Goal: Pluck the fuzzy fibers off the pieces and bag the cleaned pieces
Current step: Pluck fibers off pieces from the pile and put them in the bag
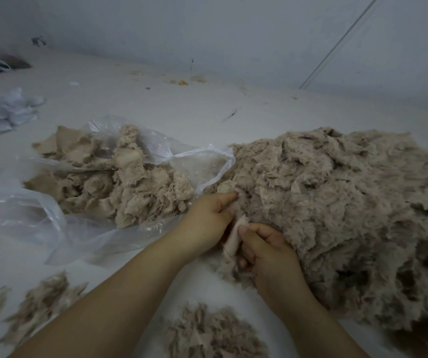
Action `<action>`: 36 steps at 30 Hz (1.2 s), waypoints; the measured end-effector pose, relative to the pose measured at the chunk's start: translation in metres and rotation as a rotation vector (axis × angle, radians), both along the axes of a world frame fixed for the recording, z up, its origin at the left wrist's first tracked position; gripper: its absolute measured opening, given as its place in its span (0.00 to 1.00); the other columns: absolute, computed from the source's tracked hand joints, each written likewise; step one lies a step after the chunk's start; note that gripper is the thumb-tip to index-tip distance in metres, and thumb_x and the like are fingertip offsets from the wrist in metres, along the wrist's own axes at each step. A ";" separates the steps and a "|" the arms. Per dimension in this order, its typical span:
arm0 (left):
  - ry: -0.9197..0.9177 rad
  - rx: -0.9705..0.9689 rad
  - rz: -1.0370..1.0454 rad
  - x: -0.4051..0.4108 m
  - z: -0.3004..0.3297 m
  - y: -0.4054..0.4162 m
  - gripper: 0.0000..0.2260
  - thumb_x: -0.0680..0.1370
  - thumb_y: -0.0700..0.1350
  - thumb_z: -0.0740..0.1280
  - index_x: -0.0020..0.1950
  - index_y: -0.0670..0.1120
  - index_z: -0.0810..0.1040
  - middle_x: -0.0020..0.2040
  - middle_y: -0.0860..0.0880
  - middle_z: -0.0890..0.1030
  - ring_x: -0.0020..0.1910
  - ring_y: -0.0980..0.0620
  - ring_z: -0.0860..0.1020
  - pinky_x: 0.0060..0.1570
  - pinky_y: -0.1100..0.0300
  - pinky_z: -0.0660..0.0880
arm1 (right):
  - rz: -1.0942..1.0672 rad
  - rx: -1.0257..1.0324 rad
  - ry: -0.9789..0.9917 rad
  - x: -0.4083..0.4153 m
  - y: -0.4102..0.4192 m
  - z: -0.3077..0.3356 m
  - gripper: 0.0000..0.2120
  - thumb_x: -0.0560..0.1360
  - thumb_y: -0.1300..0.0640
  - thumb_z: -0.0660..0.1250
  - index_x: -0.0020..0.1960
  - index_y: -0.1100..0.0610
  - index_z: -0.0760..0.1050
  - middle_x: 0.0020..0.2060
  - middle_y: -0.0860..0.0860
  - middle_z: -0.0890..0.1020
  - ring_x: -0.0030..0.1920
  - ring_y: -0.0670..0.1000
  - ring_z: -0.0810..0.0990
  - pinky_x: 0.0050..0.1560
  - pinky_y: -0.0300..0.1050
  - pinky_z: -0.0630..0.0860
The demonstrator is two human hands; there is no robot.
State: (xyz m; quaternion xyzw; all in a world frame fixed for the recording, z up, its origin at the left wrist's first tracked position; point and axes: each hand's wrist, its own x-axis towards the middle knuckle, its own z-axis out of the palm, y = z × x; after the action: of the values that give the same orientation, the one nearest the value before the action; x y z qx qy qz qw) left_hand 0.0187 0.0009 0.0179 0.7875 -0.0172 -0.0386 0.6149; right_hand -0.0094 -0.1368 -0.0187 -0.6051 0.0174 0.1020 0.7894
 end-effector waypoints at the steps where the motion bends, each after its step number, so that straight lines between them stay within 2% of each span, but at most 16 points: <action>1: 0.018 -0.033 0.010 0.004 0.000 0.000 0.15 0.82 0.36 0.61 0.63 0.51 0.77 0.40 0.67 0.82 0.42 0.68 0.80 0.46 0.71 0.76 | -0.002 0.022 0.016 -0.001 -0.001 0.001 0.18 0.80 0.58 0.65 0.32 0.50 0.80 0.23 0.47 0.66 0.24 0.45 0.65 0.26 0.40 0.68; 4: 0.042 -0.105 0.063 0.014 0.001 0.000 0.19 0.82 0.34 0.58 0.60 0.57 0.77 0.36 0.61 0.84 0.35 0.64 0.81 0.35 0.69 0.75 | -0.013 0.081 0.044 -0.002 -0.002 0.003 0.17 0.80 0.59 0.65 0.35 0.51 0.81 0.24 0.48 0.65 0.25 0.45 0.65 0.26 0.39 0.69; 5: 0.032 -0.104 0.065 0.017 -0.002 0.002 0.20 0.82 0.34 0.57 0.60 0.57 0.77 0.37 0.58 0.84 0.36 0.60 0.81 0.36 0.66 0.76 | -0.018 0.093 0.047 -0.003 -0.002 0.004 0.17 0.80 0.60 0.64 0.34 0.51 0.81 0.25 0.49 0.65 0.25 0.45 0.65 0.26 0.38 0.69; 7: 0.019 -0.098 0.059 0.020 -0.005 0.005 0.18 0.82 0.33 0.56 0.67 0.47 0.75 0.39 0.52 0.84 0.39 0.54 0.81 0.40 0.59 0.76 | -0.028 0.116 0.064 -0.004 -0.002 0.006 0.20 0.81 0.60 0.63 0.31 0.51 0.78 0.25 0.50 0.64 0.26 0.46 0.64 0.26 0.38 0.69; 10: 0.021 -0.146 0.029 0.017 -0.008 0.010 0.18 0.80 0.29 0.55 0.64 0.42 0.76 0.48 0.39 0.83 0.45 0.45 0.82 0.44 0.54 0.78 | -0.023 0.139 0.082 -0.006 -0.004 0.010 0.20 0.82 0.61 0.60 0.31 0.55 0.68 0.26 0.52 0.63 0.27 0.49 0.62 0.26 0.39 0.68; 13: -0.061 -0.070 0.127 0.009 -0.010 0.007 0.15 0.79 0.30 0.60 0.59 0.43 0.80 0.42 0.50 0.83 0.39 0.56 0.81 0.39 0.67 0.75 | -0.019 0.147 0.097 -0.005 -0.004 0.011 0.19 0.82 0.61 0.59 0.33 0.56 0.63 0.27 0.53 0.62 0.28 0.50 0.61 0.26 0.40 0.67; 15: -0.214 0.088 0.228 0.000 -0.012 0.007 0.16 0.76 0.30 0.64 0.54 0.48 0.81 0.35 0.52 0.77 0.31 0.58 0.75 0.33 0.68 0.71 | -0.018 0.163 0.109 -0.005 -0.005 0.010 0.19 0.82 0.61 0.59 0.32 0.55 0.64 0.28 0.53 0.63 0.28 0.50 0.61 0.26 0.40 0.67; 17: -0.298 0.087 0.148 -0.012 -0.012 0.009 0.24 0.72 0.28 0.64 0.59 0.52 0.80 0.33 0.50 0.74 0.27 0.58 0.70 0.30 0.67 0.68 | -0.012 0.171 0.116 -0.004 -0.005 0.009 0.19 0.82 0.60 0.59 0.32 0.55 0.64 0.28 0.53 0.63 0.28 0.50 0.62 0.26 0.41 0.67; 19: -0.318 0.163 -0.027 -0.019 -0.013 0.009 0.27 0.71 0.27 0.65 0.63 0.51 0.80 0.33 0.54 0.76 0.28 0.58 0.72 0.31 0.65 0.69 | -0.003 0.151 0.093 -0.004 -0.006 0.006 0.20 0.82 0.59 0.59 0.32 0.55 0.64 0.28 0.54 0.63 0.28 0.51 0.63 0.27 0.42 0.67; 21: -0.324 0.320 -0.120 -0.021 -0.015 0.006 0.15 0.73 0.31 0.68 0.51 0.48 0.86 0.33 0.54 0.81 0.31 0.56 0.78 0.33 0.60 0.75 | 0.009 0.134 0.072 -0.004 -0.006 0.005 0.21 0.82 0.58 0.59 0.30 0.55 0.65 0.28 0.55 0.64 0.29 0.51 0.65 0.29 0.43 0.67; 23: -0.320 0.412 -0.041 -0.015 -0.017 0.005 0.07 0.77 0.37 0.69 0.42 0.43 0.85 0.35 0.48 0.83 0.35 0.49 0.80 0.39 0.55 0.77 | 0.021 0.159 0.062 -0.005 -0.006 0.005 0.21 0.83 0.58 0.58 0.30 0.55 0.71 0.28 0.54 0.64 0.30 0.51 0.65 0.31 0.44 0.67; 26: -0.370 0.545 0.074 -0.002 -0.017 0.007 0.07 0.77 0.35 0.67 0.44 0.39 0.85 0.41 0.43 0.85 0.41 0.45 0.81 0.45 0.55 0.75 | 0.003 0.204 0.053 -0.006 -0.005 0.007 0.24 0.82 0.61 0.55 0.31 0.52 0.77 0.26 0.50 0.64 0.28 0.48 0.63 0.30 0.41 0.68; 28: -0.341 0.506 0.132 0.001 -0.013 0.009 0.08 0.77 0.34 0.67 0.50 0.41 0.85 0.46 0.46 0.85 0.45 0.51 0.81 0.51 0.60 0.75 | -0.017 0.213 0.048 -0.007 -0.005 0.008 0.25 0.82 0.62 0.54 0.31 0.52 0.79 0.26 0.49 0.64 0.27 0.46 0.63 0.29 0.39 0.68; 30: -0.316 0.431 0.135 -0.004 -0.010 0.009 0.14 0.77 0.33 0.67 0.58 0.46 0.84 0.48 0.50 0.84 0.43 0.59 0.79 0.52 0.67 0.74 | -0.009 0.210 0.046 -0.007 -0.005 0.009 0.24 0.83 0.61 0.54 0.34 0.53 0.80 0.26 0.50 0.64 0.28 0.47 0.63 0.28 0.38 0.68; 34: -0.208 0.085 0.043 -0.028 -0.003 0.004 0.08 0.78 0.40 0.68 0.45 0.50 0.87 0.38 0.52 0.85 0.34 0.53 0.81 0.37 0.54 0.79 | 0.026 0.224 0.059 -0.005 -0.006 0.007 0.19 0.83 0.59 0.57 0.37 0.56 0.78 0.26 0.51 0.64 0.29 0.49 0.65 0.27 0.38 0.69; 36: -0.101 -0.124 -0.126 -0.039 0.000 0.003 0.08 0.79 0.42 0.68 0.43 0.47 0.86 0.36 0.50 0.85 0.31 0.54 0.80 0.34 0.61 0.76 | 0.033 0.227 0.056 -0.005 -0.007 0.006 0.16 0.82 0.58 0.58 0.37 0.56 0.75 0.27 0.51 0.64 0.29 0.49 0.66 0.27 0.39 0.70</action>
State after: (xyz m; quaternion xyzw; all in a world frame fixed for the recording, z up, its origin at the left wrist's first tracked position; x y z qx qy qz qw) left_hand -0.0205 0.0043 0.0182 0.7463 -0.0999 -0.0361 0.6570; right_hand -0.0141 -0.1438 -0.0132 -0.5091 0.0180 0.1331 0.8502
